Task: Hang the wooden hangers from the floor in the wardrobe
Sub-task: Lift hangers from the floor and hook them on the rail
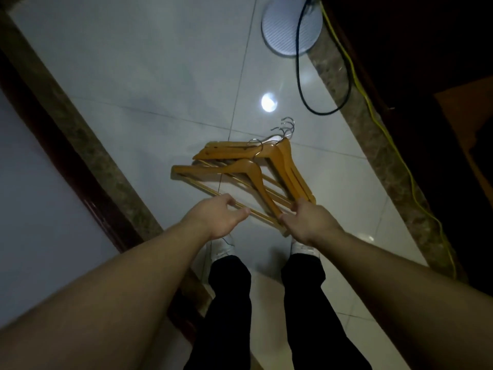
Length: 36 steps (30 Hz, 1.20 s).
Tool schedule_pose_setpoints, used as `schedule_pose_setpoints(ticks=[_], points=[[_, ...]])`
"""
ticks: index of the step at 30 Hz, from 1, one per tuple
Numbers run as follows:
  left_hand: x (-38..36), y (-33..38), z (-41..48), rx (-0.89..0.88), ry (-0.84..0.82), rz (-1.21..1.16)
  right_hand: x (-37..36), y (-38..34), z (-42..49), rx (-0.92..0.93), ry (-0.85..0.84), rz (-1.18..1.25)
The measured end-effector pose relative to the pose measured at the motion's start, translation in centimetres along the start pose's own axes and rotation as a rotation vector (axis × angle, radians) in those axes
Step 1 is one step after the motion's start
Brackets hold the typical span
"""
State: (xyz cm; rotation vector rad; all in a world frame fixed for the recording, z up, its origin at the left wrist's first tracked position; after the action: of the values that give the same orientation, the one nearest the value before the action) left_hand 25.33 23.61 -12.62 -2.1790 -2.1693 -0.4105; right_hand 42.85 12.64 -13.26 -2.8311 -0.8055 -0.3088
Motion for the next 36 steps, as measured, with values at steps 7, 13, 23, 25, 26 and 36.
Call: schedule_pose_setpoints(ticks=[7,13,23,25,26,36], points=[[-2.2,-2.1,9.5,0.019,0.011,0.046,-3.3,0.8,8.9,0.019,-0.002,0.065],[-0.2,-2.0,16.8,-0.028,0.193,0.077,-5.2,0.4,15.5,0.061,0.078,0.081],[0.6,-1.3,23.7,-0.083,0.495,0.268,-6.4,-1.2,22.8,0.150,0.151,-0.004],[0.7,-1.1,24.2,-0.088,0.548,0.290,-6.8,-1.4,23.4,0.164,0.164,-0.064],[0.7,-1.2,24.4,-0.091,0.556,0.281,-7.0,-1.5,23.7,0.175,0.164,-0.092],[0.5,-0.4,22.8,-0.181,0.458,0.369,-6.9,-2.2,21.5,0.161,0.173,-0.210]])
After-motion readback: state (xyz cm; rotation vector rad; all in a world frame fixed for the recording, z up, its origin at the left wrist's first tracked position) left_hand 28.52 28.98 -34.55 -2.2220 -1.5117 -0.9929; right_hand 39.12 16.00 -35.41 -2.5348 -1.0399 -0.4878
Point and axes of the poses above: each hand's wrist, its own z-axis towards the middle knuckle, its own x-axis out of the back of the hand, y = z × x, the point moved 9 cm from there along z, towards the middle knuckle, and after that the axes turned 4 degrees about -y, right-handed, at the moved point
